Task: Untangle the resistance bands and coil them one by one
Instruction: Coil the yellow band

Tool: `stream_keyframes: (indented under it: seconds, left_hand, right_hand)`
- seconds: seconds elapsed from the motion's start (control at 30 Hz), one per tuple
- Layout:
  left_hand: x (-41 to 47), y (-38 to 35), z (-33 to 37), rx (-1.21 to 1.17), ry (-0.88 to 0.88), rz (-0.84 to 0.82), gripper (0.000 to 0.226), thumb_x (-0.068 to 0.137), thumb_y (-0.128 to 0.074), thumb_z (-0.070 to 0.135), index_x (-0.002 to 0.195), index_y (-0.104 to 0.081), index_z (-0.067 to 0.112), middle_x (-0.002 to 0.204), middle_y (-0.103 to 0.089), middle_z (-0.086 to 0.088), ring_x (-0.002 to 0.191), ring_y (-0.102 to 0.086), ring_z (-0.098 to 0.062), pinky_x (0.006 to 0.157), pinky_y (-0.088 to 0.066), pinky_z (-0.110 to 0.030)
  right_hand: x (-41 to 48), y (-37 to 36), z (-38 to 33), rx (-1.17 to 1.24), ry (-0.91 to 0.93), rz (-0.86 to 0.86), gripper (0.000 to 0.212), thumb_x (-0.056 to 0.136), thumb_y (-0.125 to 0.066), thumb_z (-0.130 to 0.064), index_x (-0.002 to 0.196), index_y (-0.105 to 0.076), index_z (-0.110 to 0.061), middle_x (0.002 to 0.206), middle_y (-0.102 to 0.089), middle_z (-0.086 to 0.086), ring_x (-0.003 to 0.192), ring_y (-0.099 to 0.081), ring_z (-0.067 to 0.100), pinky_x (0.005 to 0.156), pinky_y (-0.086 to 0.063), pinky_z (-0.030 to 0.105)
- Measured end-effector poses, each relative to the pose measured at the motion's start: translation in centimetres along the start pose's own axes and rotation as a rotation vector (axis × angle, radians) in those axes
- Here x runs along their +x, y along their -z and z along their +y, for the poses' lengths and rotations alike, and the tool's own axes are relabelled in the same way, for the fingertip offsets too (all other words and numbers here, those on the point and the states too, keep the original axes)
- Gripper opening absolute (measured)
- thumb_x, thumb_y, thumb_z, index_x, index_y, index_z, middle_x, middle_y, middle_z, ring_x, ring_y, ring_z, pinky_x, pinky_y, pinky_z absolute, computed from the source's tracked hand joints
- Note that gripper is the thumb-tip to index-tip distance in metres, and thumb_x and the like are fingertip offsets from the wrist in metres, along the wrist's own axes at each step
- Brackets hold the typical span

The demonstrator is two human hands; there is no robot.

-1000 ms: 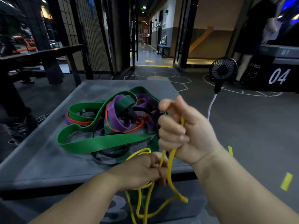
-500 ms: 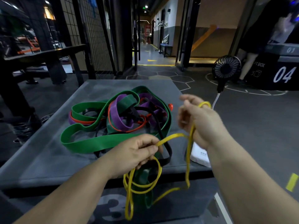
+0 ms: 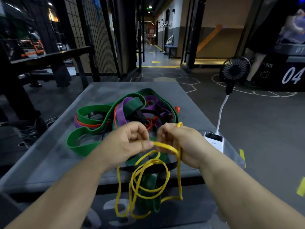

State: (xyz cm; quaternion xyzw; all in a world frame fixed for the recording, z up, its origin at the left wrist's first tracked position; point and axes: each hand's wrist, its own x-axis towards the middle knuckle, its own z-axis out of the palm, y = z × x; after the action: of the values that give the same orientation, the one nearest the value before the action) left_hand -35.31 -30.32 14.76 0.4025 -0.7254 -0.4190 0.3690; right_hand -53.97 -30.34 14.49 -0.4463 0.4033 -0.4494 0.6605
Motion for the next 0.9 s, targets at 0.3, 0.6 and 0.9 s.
stream_keyframes:
  seconds: [0.3,0.6,0.9]
  left_hand:
    - [0.1,0.6,-1.7,0.556,0.139,0.024,0.019,0.086,-0.065,0.02,0.081,-0.058,0.037,0.085,-0.061,0.011,0.069,-0.057,-0.009,0.064,-0.047,-0.029]
    - [0.3,-0.5,-1.3,0.524,0.157,-0.026,0.013,0.097,-0.053,0.026,0.094,-0.042,0.03,0.096,-0.068,0.013,0.07,-0.059,-0.002,0.069,-0.049,-0.028]
    - [0.0,-2.8,-0.1,0.107,-0.047,0.047,0.027,0.082,-0.074,0.011,0.089,-0.051,0.023,0.085,-0.069,0.002,0.08,-0.068,-0.009,0.072,-0.054,-0.026]
  right_hand:
    - [0.1,2.2,-1.6,0.231,0.158,0.075,0.024,0.098,-0.042,-0.022,0.082,-0.056,-0.011,0.062,-0.048,0.001,0.044,-0.039,0.012,0.04,-0.029,0.019]
    - [-0.2,2.2,-2.5,0.492,0.169,0.001,0.044,0.093,-0.045,-0.042,0.066,-0.065,-0.014,0.061,-0.047,-0.001,0.047,-0.043,0.011,0.042,-0.035,0.019]
    - [-0.4,-0.4,0.0,-0.101,0.065,-0.036,0.029,0.1,-0.046,-0.03,0.128,-0.05,-0.023,0.082,-0.061,0.008,0.061,-0.06,0.018,0.053,-0.05,0.029]
